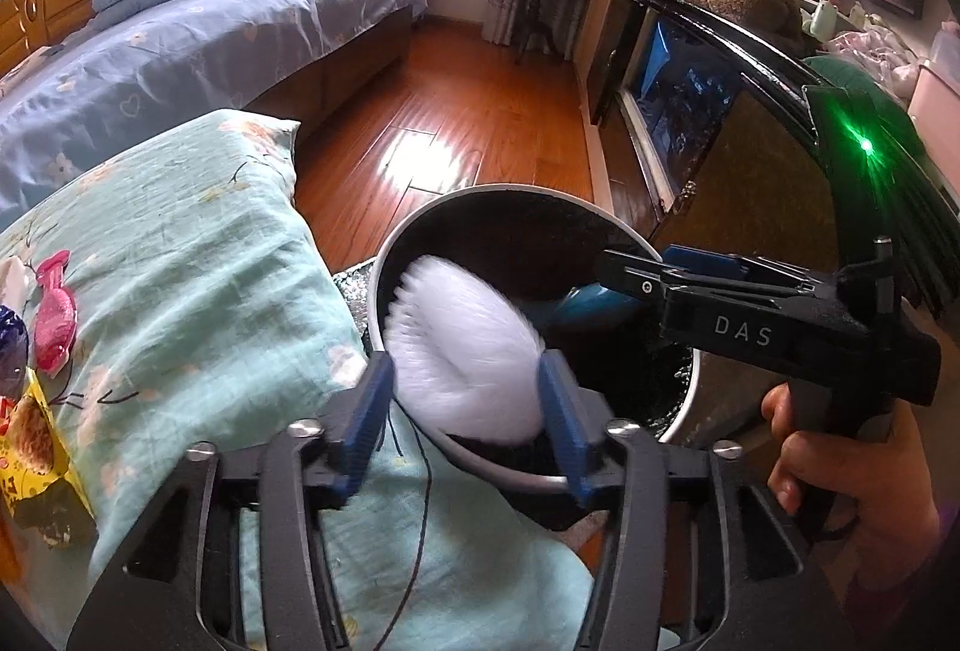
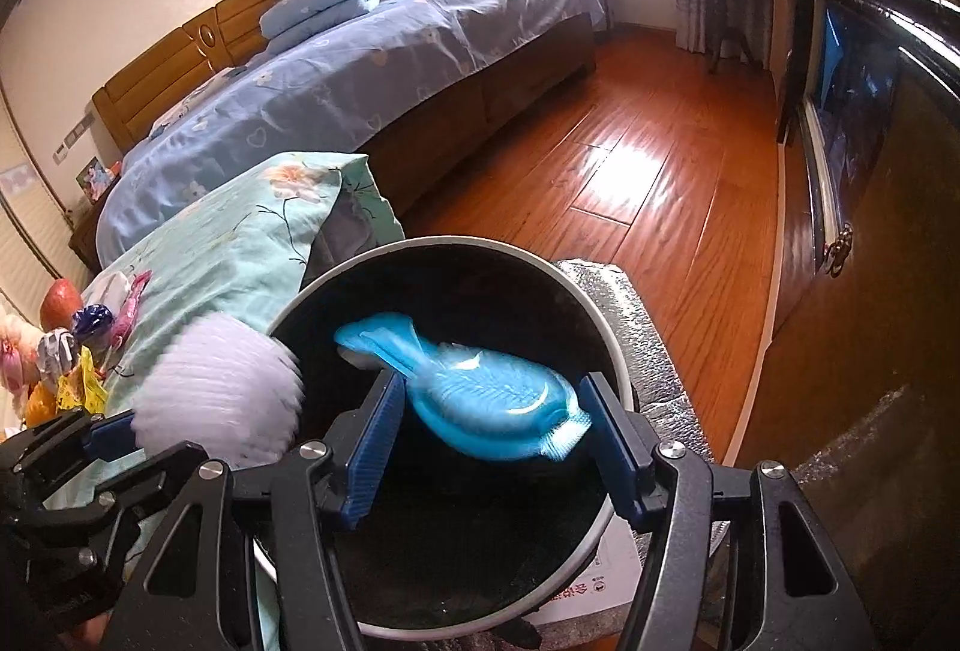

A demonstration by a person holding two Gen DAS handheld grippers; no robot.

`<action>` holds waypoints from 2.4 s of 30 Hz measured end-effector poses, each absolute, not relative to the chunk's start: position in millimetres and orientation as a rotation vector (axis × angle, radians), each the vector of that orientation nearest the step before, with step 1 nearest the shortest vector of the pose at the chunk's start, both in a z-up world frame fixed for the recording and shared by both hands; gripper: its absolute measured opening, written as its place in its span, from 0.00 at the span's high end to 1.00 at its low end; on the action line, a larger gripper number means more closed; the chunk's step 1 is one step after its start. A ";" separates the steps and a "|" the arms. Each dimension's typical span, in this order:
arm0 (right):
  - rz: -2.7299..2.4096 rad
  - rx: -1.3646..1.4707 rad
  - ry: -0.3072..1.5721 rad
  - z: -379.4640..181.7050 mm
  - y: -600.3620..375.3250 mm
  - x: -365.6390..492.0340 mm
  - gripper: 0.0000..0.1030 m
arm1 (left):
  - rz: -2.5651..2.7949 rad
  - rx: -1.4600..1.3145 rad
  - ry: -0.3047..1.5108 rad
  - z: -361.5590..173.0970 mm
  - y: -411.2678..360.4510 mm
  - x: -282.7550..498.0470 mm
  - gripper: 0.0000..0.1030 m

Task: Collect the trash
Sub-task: 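Carry the blue brush over the bin and open the right tool, then open the left tool over the bin to drop the white foam net, then grasp the yellow foam net with the left tool while the right tool grasps the yellow snack bag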

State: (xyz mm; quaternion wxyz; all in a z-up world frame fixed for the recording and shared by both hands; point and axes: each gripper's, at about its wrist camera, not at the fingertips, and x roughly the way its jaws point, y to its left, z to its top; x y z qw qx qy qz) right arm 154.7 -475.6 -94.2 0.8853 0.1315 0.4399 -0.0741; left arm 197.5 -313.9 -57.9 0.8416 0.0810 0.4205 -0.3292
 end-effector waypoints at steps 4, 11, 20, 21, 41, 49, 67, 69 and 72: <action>-0.161 0.286 0.898 -90.1 -476.8 150.8 0.26 | -0.685 0.172 0.868 -54.8 -304.1 190.2 0.37; -0.122 0.321 0.858 -79.5 -456.5 136.4 0.17 | -0.607 0.109 0.850 -54.7 -256.9 169.9 0.31; 0.012 0.366 0.851 -77.7 -392.0 121.2 0.14 | -0.459 0.039 0.831 -55.8 -177.3 143.0 0.31; 0.022 0.361 0.848 -77.3 -384.2 119.1 0.14 | -0.444 0.032 0.827 -55.5 -170.0 141.6 0.31; 0.243 0.272 0.922 -90.5 -256.1 136.0 0.14 | -0.192 -0.095 0.812 -63.2 -33.0 122.6 0.30; 0.283 0.229 0.933 -93.2 -230.3 154.5 0.14 | -0.155 -0.104 0.812 -62.8 -22.2 136.6 0.30; 0.311 0.229 0.938 -107.7 -205.5 209.6 0.23 | -0.150 -0.119 0.855 -73.6 -15.2 192.7 0.78; 0.315 0.221 0.944 -109.6 -203.3 211.6 0.55 | -0.166 -0.120 0.863 -74.7 -17.0 192.9 0.84; 0.329 0.220 0.944 -111.1 -202.7 209.6 0.70 | -0.171 -0.116 0.837 -70.1 -18.5 187.2 0.87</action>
